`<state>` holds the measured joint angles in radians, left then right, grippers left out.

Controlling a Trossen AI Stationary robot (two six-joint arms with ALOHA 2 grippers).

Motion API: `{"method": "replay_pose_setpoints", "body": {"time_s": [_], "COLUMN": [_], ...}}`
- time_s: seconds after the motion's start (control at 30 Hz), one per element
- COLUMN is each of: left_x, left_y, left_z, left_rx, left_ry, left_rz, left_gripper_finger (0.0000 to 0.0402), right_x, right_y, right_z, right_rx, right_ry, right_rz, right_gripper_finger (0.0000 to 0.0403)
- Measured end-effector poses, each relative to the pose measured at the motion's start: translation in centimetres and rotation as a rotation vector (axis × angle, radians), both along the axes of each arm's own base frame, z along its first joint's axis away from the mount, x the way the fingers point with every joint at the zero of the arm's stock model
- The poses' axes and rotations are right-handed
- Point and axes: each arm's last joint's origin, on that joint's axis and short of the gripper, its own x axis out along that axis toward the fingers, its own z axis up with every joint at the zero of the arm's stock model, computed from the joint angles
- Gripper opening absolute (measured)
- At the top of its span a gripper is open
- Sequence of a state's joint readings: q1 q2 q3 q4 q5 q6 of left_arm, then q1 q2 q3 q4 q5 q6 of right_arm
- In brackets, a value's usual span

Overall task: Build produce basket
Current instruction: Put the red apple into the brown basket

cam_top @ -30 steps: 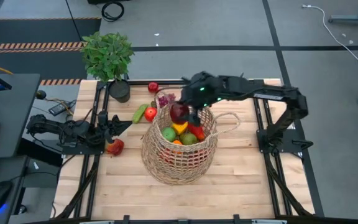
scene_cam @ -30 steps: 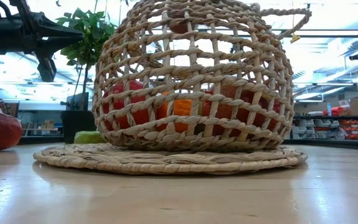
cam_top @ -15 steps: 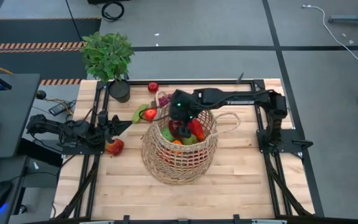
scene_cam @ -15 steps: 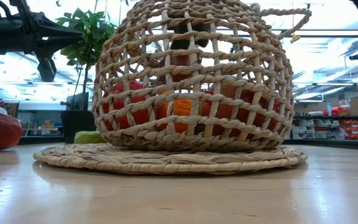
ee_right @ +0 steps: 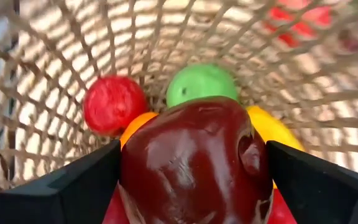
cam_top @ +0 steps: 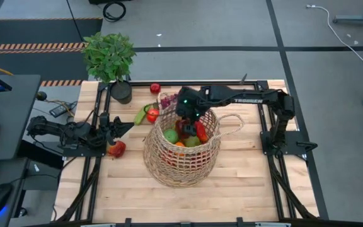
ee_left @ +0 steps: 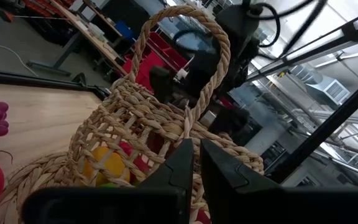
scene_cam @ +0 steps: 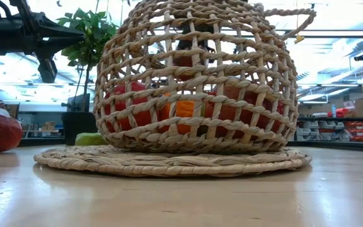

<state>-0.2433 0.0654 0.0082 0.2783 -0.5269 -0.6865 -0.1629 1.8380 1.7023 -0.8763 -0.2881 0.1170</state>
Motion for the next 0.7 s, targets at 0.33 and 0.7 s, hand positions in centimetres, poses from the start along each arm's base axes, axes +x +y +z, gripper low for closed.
{"method": "replay_pose_setpoints", "body": {"time_s": [0.33, 0.7], "left_x": [0.0, 0.0], "left_y": [0.0, 0.0], "left_z": [0.0, 0.0], "left_rx": [0.000, 0.000], "left_ry": [-0.001, -0.001], "left_rz": [0.000, 0.000], "left_gripper_finger": [0.0036, 0.0034], "right_x": [-1.5, -2.2], "right_y": [-0.4, 0.4], "right_z": [3.1, 3.4], "right_rx": [-0.040, -0.125], "right_ry": [-0.047, 0.007], "right_rz": [-0.093, -0.021], "right_gripper_finger": [0.0400, 0.0400]}}
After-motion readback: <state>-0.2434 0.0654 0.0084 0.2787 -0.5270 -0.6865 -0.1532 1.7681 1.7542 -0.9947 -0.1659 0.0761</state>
